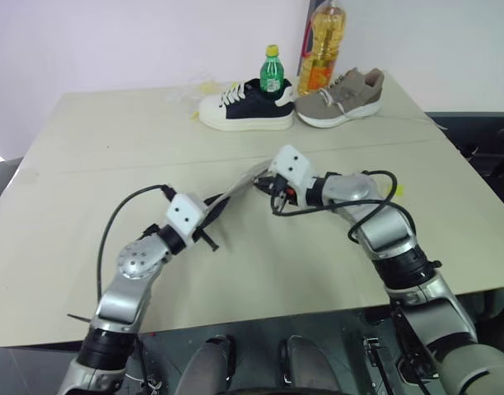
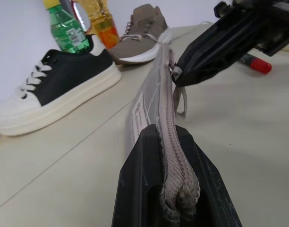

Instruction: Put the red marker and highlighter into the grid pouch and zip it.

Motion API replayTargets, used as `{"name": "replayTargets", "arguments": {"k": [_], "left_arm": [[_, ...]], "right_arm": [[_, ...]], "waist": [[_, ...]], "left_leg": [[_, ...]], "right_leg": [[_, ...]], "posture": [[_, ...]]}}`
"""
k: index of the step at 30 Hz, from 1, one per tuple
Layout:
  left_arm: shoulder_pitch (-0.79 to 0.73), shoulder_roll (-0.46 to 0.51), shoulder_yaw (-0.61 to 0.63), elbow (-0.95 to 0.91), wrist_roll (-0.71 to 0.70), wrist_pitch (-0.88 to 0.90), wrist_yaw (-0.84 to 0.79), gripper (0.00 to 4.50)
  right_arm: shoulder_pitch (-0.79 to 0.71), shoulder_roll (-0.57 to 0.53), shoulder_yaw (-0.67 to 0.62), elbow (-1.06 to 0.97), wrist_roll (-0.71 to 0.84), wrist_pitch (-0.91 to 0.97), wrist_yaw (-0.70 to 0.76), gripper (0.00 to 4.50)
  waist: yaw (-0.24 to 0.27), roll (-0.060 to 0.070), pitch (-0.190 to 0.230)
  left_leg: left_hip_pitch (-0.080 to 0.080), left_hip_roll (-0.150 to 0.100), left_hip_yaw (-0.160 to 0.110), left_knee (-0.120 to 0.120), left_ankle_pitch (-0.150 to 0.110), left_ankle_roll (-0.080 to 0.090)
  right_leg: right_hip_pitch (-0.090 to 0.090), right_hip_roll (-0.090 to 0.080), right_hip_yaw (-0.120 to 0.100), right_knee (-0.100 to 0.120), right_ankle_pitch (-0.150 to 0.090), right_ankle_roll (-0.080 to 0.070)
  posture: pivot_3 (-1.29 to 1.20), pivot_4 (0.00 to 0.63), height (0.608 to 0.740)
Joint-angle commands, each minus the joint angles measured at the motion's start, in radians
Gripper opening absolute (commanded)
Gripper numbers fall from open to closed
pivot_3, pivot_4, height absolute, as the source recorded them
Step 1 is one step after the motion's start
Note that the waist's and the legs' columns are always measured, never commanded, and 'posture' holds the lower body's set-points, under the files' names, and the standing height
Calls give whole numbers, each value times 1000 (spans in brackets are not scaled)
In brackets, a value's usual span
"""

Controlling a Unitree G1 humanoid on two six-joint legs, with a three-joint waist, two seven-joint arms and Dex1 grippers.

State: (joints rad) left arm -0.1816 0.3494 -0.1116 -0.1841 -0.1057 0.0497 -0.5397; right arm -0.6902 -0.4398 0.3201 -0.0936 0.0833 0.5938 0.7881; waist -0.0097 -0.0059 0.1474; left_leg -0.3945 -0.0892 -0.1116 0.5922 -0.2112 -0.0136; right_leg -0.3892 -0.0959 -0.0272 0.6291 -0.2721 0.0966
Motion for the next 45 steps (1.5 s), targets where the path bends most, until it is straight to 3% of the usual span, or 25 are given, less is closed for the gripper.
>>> {"name": "replayTargets", "arguments": {"k": [1,14,17,22,25,28,31,38,43,45], "left_arm": [[-51,-45,-52,49,42,-14,25,0],[-176,-180,-73,230,92,-81,90,0],[-165,-180,-59,221,69,-89,79,0],[-135,-143,-54,182,56,-97,40,0],[-110,-107,-41,146,41,-93,13,0],[-90,-76,-38,123,35,-89,-7,0],[-84,-62,-39,123,33,-89,-15,0],[-102,-65,-39,149,33,-112,-28,0],[-108,-78,-45,152,35,-113,-25,0],[-105,-82,-42,146,33,-111,-22,0]], "right_arm": [[-4,-22,41,-147,12,-3,61,35],[11,-93,67,-272,14,37,121,35],[22,-137,26,-279,32,38,151,1068],[91,-243,-148,-269,71,77,136,3601],[140,-304,-313,-171,73,162,52,3601],[126,-294,-442,-59,102,293,-45,3601],[112,-244,-516,2,109,398,-154,4474],[40,-51,-580,88,55,543,-462,4474],[-3,57,-626,210,-1,535,-676,4474],[-8,65,-627,228,-1,536,-701,3955]], "waist": [[1,0,0],[23,-3,0],[22,-3,0],[25,-3,1],[26,-4,1],[24,-3,1],[20,-3,1],[22,-2,1],[25,-2,1],[23,-2,1]], "left_leg": [[0,0,0,0,0,0],[-1,-1,0,2,0,0],[-1,-1,0,2,0,0],[-2,-1,0,3,0,0],[-2,-1,0,4,0,0],[-3,-1,0,4,0,0],[-3,0,0,3,0,0],[-4,0,0,3,0,0],[-4,-1,0,4,0,0],[-4,-1,0,4,0,0]], "right_leg": [[0,0,0,0,0,0],[1,0,-1,0,0,1],[0,0,-1,0,0,1],[1,-1,-2,-1,0,1],[1,-1,-2,-1,0,1],[1,-1,-2,-1,0,1],[0,-1,-1,-1,0,0],[-1,-1,-1,-1,0,0],[-1,-1,-1,0,0,0],[-1,-1,-1,-1,0,0]], "posture": [[0,150,738],[0,150,738],[0,150,738],[0,150,738],[0,150,738],[0,150,738],[0,150,738],[0,150,738],[0,150,738],[0,150,738]]}}
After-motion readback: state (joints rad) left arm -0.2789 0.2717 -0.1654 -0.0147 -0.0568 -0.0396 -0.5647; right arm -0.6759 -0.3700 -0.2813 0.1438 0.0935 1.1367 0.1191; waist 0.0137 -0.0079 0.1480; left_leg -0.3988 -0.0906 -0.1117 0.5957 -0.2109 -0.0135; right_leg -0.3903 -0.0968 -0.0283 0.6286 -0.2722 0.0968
